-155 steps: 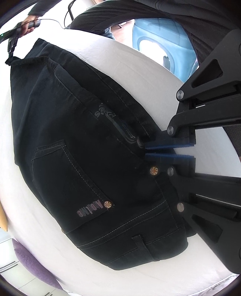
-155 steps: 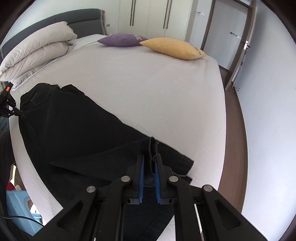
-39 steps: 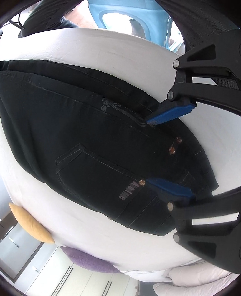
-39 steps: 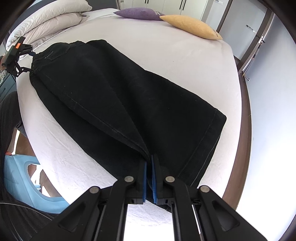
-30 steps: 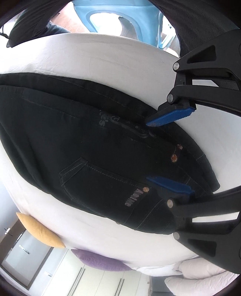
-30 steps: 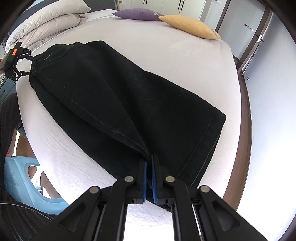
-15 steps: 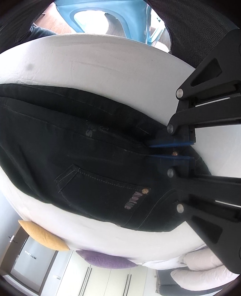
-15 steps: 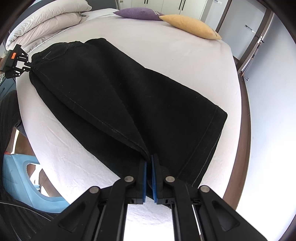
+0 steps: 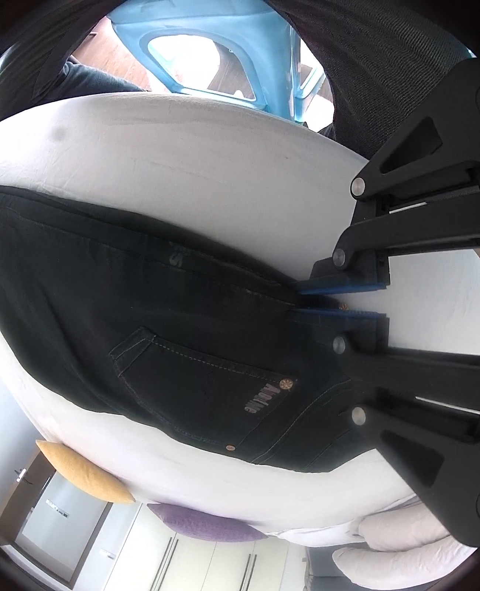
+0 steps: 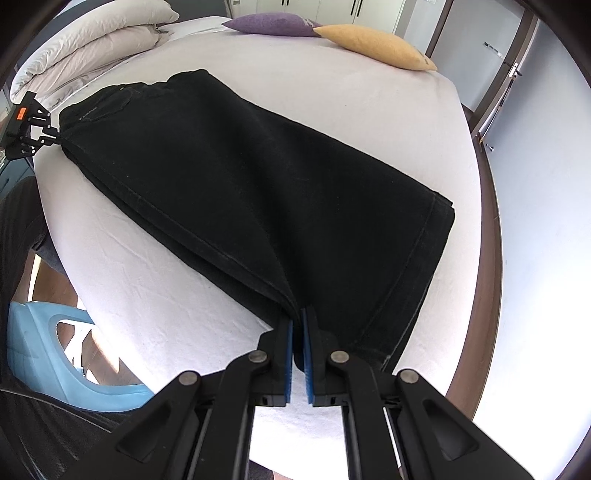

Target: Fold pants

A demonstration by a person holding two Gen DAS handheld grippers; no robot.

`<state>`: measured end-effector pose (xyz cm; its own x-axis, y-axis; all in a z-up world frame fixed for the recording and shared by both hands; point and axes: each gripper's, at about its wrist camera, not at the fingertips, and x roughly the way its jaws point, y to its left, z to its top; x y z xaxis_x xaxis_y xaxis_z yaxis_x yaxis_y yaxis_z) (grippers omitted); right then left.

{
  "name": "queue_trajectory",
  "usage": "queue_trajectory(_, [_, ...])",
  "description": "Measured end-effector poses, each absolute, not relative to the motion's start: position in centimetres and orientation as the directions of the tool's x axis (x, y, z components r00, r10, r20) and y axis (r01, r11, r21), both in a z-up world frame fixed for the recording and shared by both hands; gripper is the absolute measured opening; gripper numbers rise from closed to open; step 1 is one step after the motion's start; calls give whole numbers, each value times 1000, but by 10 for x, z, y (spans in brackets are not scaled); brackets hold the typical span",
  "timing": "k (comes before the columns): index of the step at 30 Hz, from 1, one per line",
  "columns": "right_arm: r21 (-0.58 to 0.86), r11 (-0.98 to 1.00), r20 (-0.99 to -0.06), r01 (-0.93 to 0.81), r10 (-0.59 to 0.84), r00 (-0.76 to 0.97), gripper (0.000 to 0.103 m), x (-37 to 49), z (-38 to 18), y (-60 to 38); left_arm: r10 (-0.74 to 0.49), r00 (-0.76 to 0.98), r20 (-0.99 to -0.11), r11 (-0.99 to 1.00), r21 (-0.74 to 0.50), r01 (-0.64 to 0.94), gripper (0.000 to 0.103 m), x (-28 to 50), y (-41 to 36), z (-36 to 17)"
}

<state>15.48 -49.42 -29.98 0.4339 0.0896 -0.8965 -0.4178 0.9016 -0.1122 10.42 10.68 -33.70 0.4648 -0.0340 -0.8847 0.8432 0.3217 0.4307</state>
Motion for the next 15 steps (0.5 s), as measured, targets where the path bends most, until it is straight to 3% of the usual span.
queue_trajectory(6, [-101, 909, -896, -404, 93, 435, 6, 162, -311, -497, 6, 478, -879, 312, 455, 834, 11, 107, 102, -353])
queue_trajectory(8, [-95, 915, -889, -392, 98, 446, 14, 160, -308, -501, 7, 478, -878, 316, 455, 832, 19, 101, 103, -351])
queue_trajectory(10, [-87, 927, -884, -365, 97, 457, 33, 154, -304, -509, 23, 475, -880, 314, 458, 832, 46, 94, 105, -347])
queue_trajectory(12, [-51, 940, -880, -337, 117, 460, 41, 148, -298, -519, 20, 465, -885, 311, 447, 838, 60, 85, 108, -340])
queue_trajectory(13, [-30, 946, -878, -322, 129, 462, 48, 144, -293, -524, 11, 454, -891, 314, 434, 844, 60, 79, 109, -336])
queue_trajectory(15, [50, 953, -872, -298, 187, 453, 52, 136, -281, -535, -5, 442, -897, 319, 417, 851, 60, 71, 110, -325])
